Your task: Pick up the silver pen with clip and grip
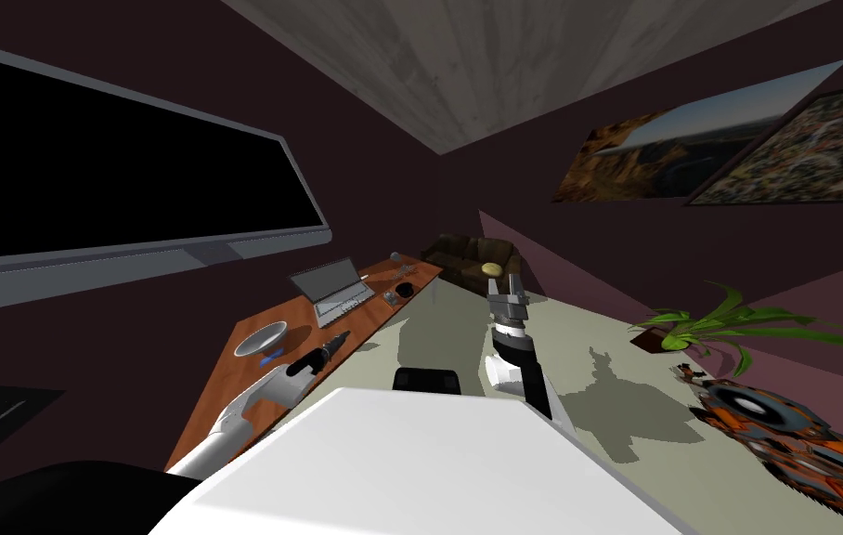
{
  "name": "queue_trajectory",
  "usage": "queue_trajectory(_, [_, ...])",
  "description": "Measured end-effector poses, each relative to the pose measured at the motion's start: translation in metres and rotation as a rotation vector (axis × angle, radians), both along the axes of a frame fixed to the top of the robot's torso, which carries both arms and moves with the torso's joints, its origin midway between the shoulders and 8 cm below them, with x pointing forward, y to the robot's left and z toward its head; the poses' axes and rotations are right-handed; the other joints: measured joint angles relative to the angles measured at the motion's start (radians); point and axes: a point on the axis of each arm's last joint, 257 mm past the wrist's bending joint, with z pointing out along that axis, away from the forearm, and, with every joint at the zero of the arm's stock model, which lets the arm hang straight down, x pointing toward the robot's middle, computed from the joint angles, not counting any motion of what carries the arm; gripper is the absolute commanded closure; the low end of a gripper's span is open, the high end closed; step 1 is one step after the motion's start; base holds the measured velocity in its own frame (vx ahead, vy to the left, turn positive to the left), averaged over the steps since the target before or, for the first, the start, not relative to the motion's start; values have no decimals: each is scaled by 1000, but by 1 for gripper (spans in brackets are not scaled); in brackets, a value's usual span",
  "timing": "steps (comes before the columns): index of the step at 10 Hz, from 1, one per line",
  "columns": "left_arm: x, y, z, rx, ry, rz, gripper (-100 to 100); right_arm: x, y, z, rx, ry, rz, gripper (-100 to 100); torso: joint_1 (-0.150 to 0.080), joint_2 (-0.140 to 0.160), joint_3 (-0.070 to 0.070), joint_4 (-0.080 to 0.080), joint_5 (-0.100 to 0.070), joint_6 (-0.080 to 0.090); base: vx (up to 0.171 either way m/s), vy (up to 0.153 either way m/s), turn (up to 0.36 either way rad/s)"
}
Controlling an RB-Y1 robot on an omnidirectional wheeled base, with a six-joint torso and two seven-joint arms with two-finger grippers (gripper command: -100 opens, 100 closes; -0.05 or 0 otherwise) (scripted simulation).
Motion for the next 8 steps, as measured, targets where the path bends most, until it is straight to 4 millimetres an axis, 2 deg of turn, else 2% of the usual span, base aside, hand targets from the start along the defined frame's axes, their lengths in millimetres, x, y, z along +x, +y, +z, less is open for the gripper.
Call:
queue_trajectory(1, [-19,9,-11,14,56,10,-100,0,0,0,0,0,0,0,-1,0,0,0,0,0,69,44,-17])
queue_trajectory(4, [-46,20,-31,36,137,23,-100,0,0,0,0,0,0,0,-5,4,3,1,-1,0,42,29,-25])
queue_trajectory(7, [-81,44,-52,69,247,42,-100,0,0,0,0,0,0,0,-2,2,1,1,0,0,91,65,-50])
queue_trajectory(8, [-99,57,-60,86,305,54,-100,0,0,0,0,0,0,0,-1,0,0,0,0,0,103,60,-38])
